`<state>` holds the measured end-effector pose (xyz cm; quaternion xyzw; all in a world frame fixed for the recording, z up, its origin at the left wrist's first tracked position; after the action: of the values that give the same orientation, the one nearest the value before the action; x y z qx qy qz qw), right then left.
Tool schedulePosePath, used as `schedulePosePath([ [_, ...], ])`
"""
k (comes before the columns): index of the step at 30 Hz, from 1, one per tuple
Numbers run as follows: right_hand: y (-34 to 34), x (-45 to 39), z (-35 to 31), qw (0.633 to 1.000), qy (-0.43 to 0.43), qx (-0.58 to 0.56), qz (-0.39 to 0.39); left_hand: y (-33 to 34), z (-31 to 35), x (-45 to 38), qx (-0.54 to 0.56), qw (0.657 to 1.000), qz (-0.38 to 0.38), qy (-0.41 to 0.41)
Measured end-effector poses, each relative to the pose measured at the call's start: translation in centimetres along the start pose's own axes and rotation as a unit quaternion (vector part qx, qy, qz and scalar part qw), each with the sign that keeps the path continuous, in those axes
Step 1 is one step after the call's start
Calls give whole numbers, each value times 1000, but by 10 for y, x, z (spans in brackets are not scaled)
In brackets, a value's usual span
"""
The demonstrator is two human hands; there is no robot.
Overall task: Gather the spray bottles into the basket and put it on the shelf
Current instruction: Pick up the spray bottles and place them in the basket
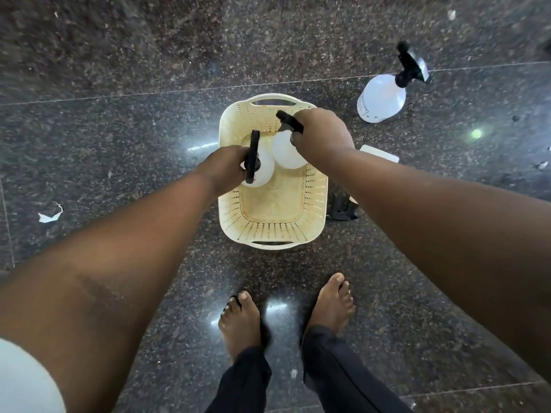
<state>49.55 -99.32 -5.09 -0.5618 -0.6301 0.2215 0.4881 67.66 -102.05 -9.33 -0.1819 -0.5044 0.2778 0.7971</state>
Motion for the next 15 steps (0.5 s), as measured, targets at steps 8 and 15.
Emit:
schedulePosePath([
  [8, 1, -1, -15, 993, -82, 70, -44, 11, -12, 3, -54, 996, -55, 33],
  [15, -8, -9, -21, 995, -74, 63, -31, -11, 1, -2, -211, 967, 63, 131],
])
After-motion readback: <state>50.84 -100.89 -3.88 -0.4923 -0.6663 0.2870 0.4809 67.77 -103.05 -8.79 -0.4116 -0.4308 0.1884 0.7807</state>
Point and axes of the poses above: each hand's wrist, its own x-axis away from the middle knuckle, its own y-axis out of the palm, z = x × y, the point moved 4 cm from there along -x, towards the middle knuckle, and after that the axes turned 10 degrees about -y, right-handed, at the moved point
